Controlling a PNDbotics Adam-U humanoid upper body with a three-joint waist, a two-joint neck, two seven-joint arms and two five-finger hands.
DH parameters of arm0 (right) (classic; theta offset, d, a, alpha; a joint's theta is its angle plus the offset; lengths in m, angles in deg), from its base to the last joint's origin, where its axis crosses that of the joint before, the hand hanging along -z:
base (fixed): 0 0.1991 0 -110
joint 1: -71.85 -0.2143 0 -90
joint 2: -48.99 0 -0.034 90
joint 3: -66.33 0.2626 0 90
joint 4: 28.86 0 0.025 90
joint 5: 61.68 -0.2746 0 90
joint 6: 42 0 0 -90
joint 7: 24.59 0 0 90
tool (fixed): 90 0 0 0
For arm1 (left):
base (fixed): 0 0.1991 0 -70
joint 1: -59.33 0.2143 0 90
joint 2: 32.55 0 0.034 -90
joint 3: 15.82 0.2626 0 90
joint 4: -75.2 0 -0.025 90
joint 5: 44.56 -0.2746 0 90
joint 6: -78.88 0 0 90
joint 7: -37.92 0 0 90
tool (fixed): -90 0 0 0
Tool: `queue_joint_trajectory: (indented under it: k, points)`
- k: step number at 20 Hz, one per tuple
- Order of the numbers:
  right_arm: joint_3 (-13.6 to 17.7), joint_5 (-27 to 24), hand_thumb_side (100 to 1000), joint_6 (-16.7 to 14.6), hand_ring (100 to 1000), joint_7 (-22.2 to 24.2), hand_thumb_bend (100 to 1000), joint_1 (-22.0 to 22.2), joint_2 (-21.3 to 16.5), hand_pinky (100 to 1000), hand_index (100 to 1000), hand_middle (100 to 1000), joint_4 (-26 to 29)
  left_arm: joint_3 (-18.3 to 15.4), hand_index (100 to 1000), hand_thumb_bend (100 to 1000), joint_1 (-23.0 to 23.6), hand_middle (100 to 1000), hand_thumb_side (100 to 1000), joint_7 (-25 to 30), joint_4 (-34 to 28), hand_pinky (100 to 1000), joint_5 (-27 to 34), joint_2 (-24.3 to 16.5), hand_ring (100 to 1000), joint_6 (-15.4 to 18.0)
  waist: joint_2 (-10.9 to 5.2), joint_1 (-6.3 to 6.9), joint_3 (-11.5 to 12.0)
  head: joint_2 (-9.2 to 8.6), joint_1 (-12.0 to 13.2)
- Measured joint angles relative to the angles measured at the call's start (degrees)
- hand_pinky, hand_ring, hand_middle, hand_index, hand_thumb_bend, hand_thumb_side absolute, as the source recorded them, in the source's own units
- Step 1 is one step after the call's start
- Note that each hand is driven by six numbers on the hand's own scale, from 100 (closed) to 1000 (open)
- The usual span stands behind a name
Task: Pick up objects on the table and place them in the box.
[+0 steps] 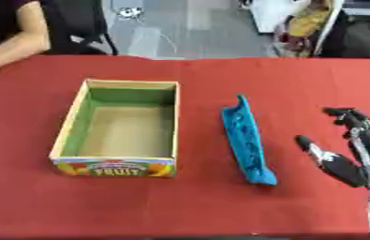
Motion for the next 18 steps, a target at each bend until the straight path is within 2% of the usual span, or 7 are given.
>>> queue_joint_trajectory:
  k: [14,18]
  points:
    - [-0.1,-0.2,921,-0.2,727,0.2,629,0.0,0.0,570,865,764,0.0,0.0,772,100,0.0,772,950,0.0,0.0,501,0.0,0.0,668,0.0,0.00,0.00,0.1,0.00,0.0]
    - [-0.8,0.1,923,-0.4,729,0.8,654,-1.0,0.0,572,858,766,0.0,0.0,772,100,0.0,772,949,0.0,0.0,501,0.0,0.0,669,0.0,-0.12,0.02,0.3,0.00,0.5]
